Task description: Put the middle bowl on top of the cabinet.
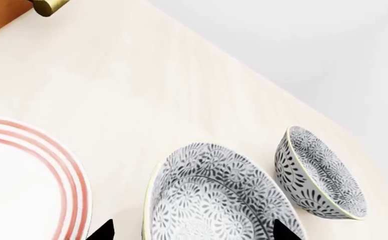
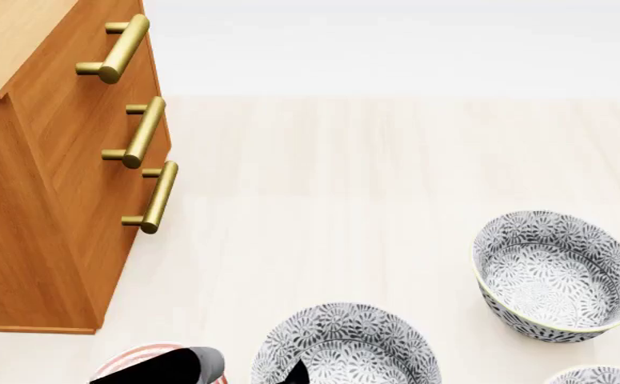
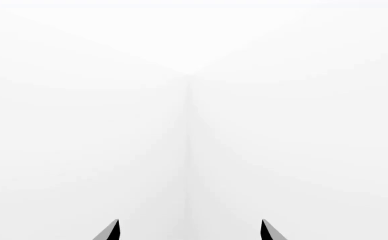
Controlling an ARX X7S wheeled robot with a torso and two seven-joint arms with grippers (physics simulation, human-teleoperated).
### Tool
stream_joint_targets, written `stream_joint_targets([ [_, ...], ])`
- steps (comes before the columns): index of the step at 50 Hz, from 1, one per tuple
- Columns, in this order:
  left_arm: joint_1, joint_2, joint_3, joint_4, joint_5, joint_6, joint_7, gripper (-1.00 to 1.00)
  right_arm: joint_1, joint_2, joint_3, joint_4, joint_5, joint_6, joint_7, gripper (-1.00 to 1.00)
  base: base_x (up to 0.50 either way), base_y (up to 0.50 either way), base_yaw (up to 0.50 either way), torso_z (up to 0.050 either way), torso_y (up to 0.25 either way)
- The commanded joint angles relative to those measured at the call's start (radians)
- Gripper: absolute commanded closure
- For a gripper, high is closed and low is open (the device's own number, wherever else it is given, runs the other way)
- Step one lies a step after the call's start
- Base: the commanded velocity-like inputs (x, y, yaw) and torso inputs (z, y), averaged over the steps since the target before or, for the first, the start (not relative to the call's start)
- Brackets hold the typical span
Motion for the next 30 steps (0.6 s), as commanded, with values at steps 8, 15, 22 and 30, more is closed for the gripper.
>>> stream_joint_targets([
  [8,-0.015,-0.013,0.046,-0.092,0.004,0.058,0.064,-1.0,-0.018,-0.001,0.002,-0.017,-0.004,-0.01,0.007,-1.0,0.0,0.0,0.0,0.0,0.0],
  [15,-0.02,-0.015,0.058,-0.131,0.009,0.076,0.082,-1.0,-0.021,0.0,0.002,-0.018,-0.006,-0.014,0.008,-1.0,0.0,0.0,0.0,0.0,0.0],
  [22,-0.022,-0.014,0.067,-0.178,0.011,0.097,0.098,-1.0,-0.029,0.0,0.005,-0.024,-0.004,-0.019,0.009,-1.0,0.0,0.0,0.0,0.0,0.0],
  [30,-0.03,-0.015,0.076,-0.219,0.003,0.111,0.118,-1.0,-0.032,0.002,0.004,-0.028,-0.006,-0.021,0.01,-1.0,0.0,0.0,0.0,0.0,0.0],
])
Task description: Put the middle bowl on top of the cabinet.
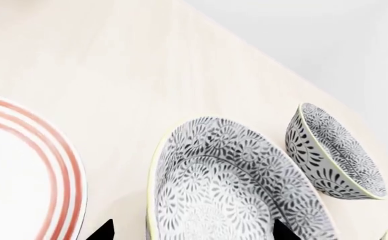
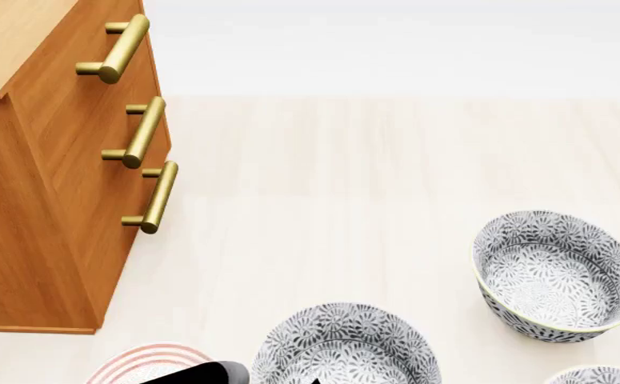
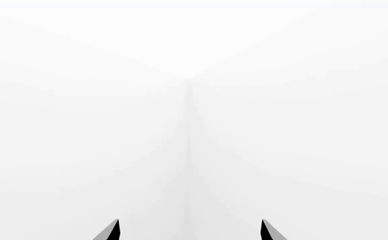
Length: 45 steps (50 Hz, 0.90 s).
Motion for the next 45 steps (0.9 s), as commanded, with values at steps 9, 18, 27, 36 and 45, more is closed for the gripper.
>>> stream_joint_targets([
  [9,-0.015,-0.005,0.029,-0.099,-0.002,0.042,0.047,-1.0,-0.007,0.002,-0.002,-0.009,-0.005,-0.003,0.003,-1.0,0.0,0.0,0.0,0.0,0.0],
  [18,-0.03,0.002,0.048,-0.167,0.004,0.061,0.082,-1.0,-0.01,0.004,-0.004,-0.016,-0.007,-0.002,0.004,-1.0,0.0,0.0,0.0,0.0,0.0],
  [27,-0.038,0.005,0.064,-0.215,0.004,0.077,0.099,-1.0,-0.012,0.005,-0.008,-0.019,-0.013,-0.004,0.005,-1.0,0.0,0.0,0.0,0.0,0.0],
  [36,-0.045,0.008,0.073,-0.251,-0.003,0.093,0.107,-1.0,-0.019,0.003,-0.01,-0.029,-0.019,-0.007,0.006,-1.0,0.0,0.0,0.0,0.0,0.0],
  [45,-0.031,0.011,0.06,-0.271,-0.031,0.138,0.128,1.0,-0.027,0.001,-0.005,-0.031,-0.018,-0.015,0.006,-1.0,0.0,0.0,0.0,0.0,0.0],
])
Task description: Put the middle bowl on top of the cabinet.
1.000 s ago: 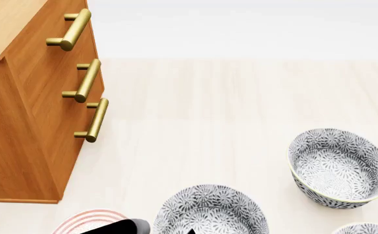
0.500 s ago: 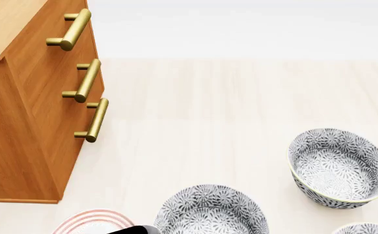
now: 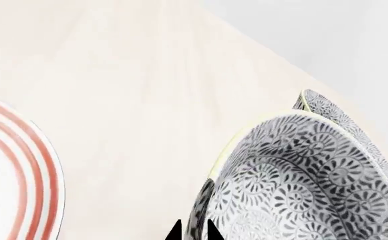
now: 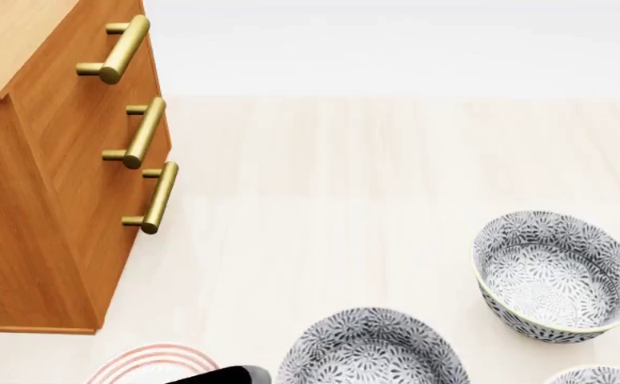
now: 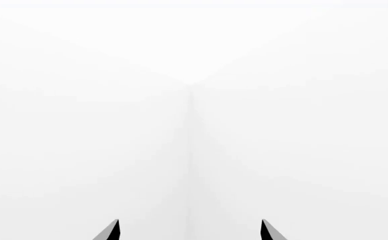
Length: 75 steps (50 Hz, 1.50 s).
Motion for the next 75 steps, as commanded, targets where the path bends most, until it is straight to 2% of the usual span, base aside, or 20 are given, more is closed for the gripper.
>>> stream_joint_targets([
  [1,0.028,0.0,-0.005,-0.078,-0.051,0.063,0.046,1.0,-0.008,-0.002,0.002,-0.006,-0.001,-0.009,0.0,-1.0,0.0,0.0,0.0,0.0,0.0],
  [5,0.047,-0.009,-0.02,-0.043,-0.095,0.108,0.124,1.0,-0.009,-0.002,0.002,-0.006,-0.001,-0.01,-0.001,-1.0,0.0,0.0,0.0,0.0,0.0],
  [6,0.059,-0.012,-0.026,-0.02,-0.108,0.137,0.175,1.0,-0.01,-0.003,0.003,-0.007,0.0,-0.012,-0.001,-1.0,0.0,0.0,0.0,0.0,0.0],
  [9,0.063,-0.03,-0.023,0.024,-0.111,0.148,0.191,1.0,-0.011,-0.005,0.002,-0.01,-0.005,-0.011,-0.002,-1.0,0.0,0.0,0.0,0.035,0.117],
  [19,0.067,-0.069,-0.001,0.157,-0.025,0.179,0.128,1.0,-0.004,-0.007,-0.006,-0.017,-0.018,-0.005,-0.002,-1.0,0.0,0.0,0.0,0.045,0.169],
  [33,0.059,-0.096,0.008,0.251,-0.033,0.17,0.097,1.0,0.017,-0.002,-0.025,-0.019,-0.034,0.011,-0.002,-1.0,0.0,0.0,0.0,0.045,0.171],
  [45,0.036,-0.141,0.023,0.445,-0.038,0.147,0.051,1.0,0.021,-0.002,-0.032,-0.027,-0.041,0.019,0.001,-1.0,0.0,0.0,0.0,0.045,0.185],
  [54,-0.031,-0.168,0.032,0.633,-0.057,0.084,-0.039,1.0,0.024,-0.005,-0.039,-0.03,-0.05,0.021,0.004,-1.0,0.0,0.0,0.0,0.045,0.184],
  [58,-0.121,-0.175,0.02,0.745,-0.103,0.009,-0.153,1.0,0.026,-0.009,-0.044,-0.034,-0.057,0.023,0.005,-1.0,0.0,0.0,0.0,0.025,0.079],
  [69,-0.317,-0.172,-0.037,0.869,-0.208,-0.059,-0.307,1.0,0.035,-0.014,-0.055,-0.039,-0.07,0.034,0.008,-1.0,0.0,0.0,0.0,0.0,0.0],
  [75,-0.524,-0.183,-0.067,0.91,-0.375,-0.146,-0.51,1.0,0.04,-0.019,-0.064,-0.044,-0.081,0.043,0.009,-1.0,0.0,0.0,0.0,0.0,0.0],
])
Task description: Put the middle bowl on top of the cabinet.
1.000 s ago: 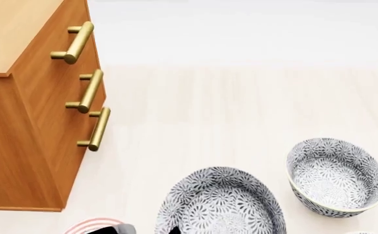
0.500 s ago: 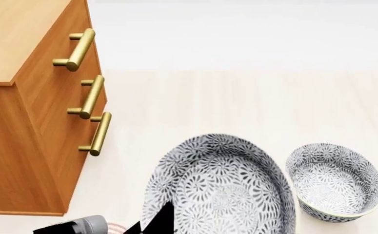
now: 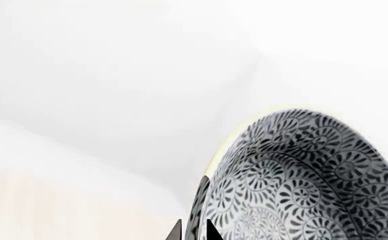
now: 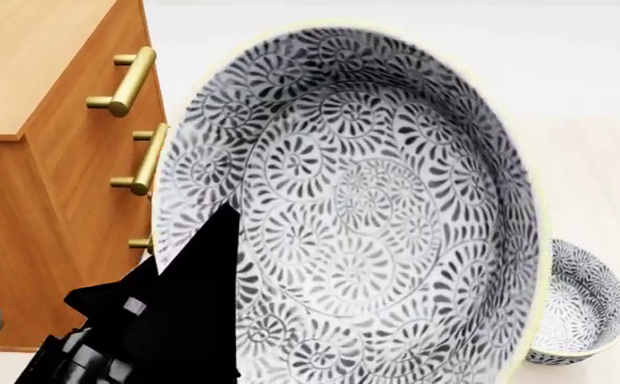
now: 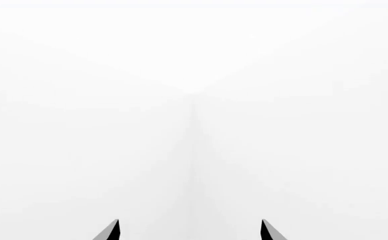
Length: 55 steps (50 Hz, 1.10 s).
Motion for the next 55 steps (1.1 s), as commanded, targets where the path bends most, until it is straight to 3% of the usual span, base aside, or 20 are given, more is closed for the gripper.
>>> stream_joint_targets([
  [1,-0.307,-0.013,-0.06,0.117,-0.184,-0.123,-0.292,1.0,0.005,-0.009,-0.013,-0.009,-0.017,0.011,0.002,-1.0,0.0,0.0,0.0,0.0,0.0],
  [5,-0.399,-0.01,-0.089,0.099,-0.326,-0.105,-0.336,1.0,0.006,-0.011,-0.014,-0.012,-0.018,0.015,-0.002,-1.0,0.0,0.0,0.0,0.0,0.0],
  [14,-0.662,-0.038,-0.112,0.044,-0.631,-0.109,-0.625,1.0,-0.007,-0.025,-0.002,-0.017,-0.013,-0.001,-0.01,-1.0,0.0,0.0,0.0,0.0,0.0],
  [19,-0.762,-0.079,-0.115,-0.015,-0.783,-0.023,-0.646,1.0,0.001,-0.033,-0.003,-0.018,-0.018,0.006,-0.018,-1.0,0.0,0.0,0.0,0.0,0.0],
  [31,-0.939,-0.194,-0.03,-0.25,-0.976,0.185,-0.646,1.0,0.03,-0.1,-0.008,-0.022,-0.05,0.016,-0.085,-1.0,0.0,0.0,0.0,0.0,0.0],
  [33,-1.001,-0.251,0.054,-0.286,-1.003,0.278,-0.648,1.0,0.035,-0.12,0.002,-0.023,-0.05,0.012,-0.107,-1.0,0.0,0.0,0.0,0.0,0.0],
  [43,-1.188,-0.332,0.298,-0.547,-1.107,0.433,-0.647,1.0,0.046,-0.161,0.028,-0.023,-0.041,0.008,-0.161,-1.0,0.0,0.0,0.0,0.0,0.0],
  [49,-1.316,-0.342,0.503,-0.743,-1.174,0.433,-0.643,1.0,0.049,-0.156,0.032,-0.023,-0.038,0.013,-0.161,-1.0,0.0,0.0,0.0,0.0,0.0],
  [55,-1.352,-0.332,0.559,-0.873,-1.195,0.386,-0.615,1.0,0.046,-0.158,0.035,-0.023,-0.041,0.011,-0.161,-1.0,0.0,0.0,0.0,0.0,0.0],
])
